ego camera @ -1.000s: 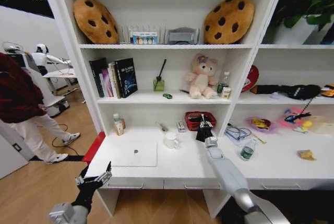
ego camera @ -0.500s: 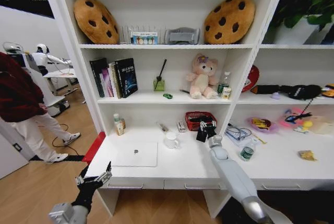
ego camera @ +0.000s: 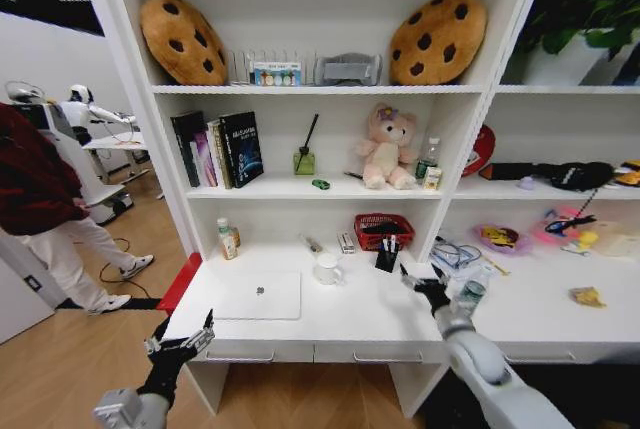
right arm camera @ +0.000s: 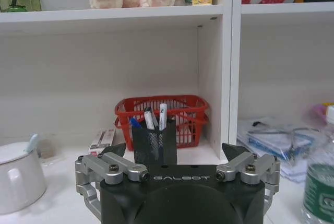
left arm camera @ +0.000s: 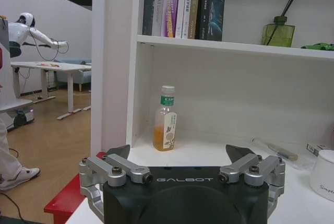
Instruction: Organize the objects on the table.
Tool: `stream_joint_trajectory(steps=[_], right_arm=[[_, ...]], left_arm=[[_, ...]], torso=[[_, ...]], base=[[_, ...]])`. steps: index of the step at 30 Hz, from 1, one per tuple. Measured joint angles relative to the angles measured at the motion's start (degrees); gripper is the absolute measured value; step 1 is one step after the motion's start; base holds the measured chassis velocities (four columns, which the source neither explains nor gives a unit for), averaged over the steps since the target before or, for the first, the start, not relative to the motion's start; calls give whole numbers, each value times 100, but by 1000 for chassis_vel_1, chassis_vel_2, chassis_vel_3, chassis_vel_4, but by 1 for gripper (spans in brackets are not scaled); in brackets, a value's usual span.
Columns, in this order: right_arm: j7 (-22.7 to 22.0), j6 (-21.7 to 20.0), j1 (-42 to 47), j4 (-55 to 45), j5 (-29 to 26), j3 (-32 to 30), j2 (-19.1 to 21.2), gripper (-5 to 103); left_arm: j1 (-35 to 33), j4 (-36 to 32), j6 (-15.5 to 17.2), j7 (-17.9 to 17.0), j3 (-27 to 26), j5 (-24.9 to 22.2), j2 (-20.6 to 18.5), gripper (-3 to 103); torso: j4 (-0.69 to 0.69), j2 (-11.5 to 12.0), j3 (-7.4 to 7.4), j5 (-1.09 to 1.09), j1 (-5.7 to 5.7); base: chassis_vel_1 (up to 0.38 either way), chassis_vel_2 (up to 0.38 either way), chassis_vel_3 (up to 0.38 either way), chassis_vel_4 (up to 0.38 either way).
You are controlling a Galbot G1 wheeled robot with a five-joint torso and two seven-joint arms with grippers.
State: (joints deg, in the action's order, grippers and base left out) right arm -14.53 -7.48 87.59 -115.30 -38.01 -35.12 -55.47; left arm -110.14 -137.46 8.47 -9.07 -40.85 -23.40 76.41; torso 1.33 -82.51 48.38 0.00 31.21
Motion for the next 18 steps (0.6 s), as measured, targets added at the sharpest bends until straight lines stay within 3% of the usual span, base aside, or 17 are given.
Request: stream_joint_trajectory(steps=[6, 10, 18], right_arm=[[16, -50, 1277, -1001, -101, -703, -424, 100], [-50, -43, 1577, -1306, -218, -868, -692, 100], [-67, 26, 1601, -1329, -277, -1071, -722, 100]], left_arm=[[0, 0, 0, 0, 0, 0, 0, 100], [0, 0, 0, 0, 0, 0, 0, 100], [0, 0, 1, 0, 0, 0, 0, 100]], torso=[[1, 0, 1, -2, 0], [0, 0, 1, -1, 0], [-1, 2, 2, -2, 1]], base=[[0, 0, 0, 0], [0, 0, 0, 0], [-55, -72, 64, 54]])
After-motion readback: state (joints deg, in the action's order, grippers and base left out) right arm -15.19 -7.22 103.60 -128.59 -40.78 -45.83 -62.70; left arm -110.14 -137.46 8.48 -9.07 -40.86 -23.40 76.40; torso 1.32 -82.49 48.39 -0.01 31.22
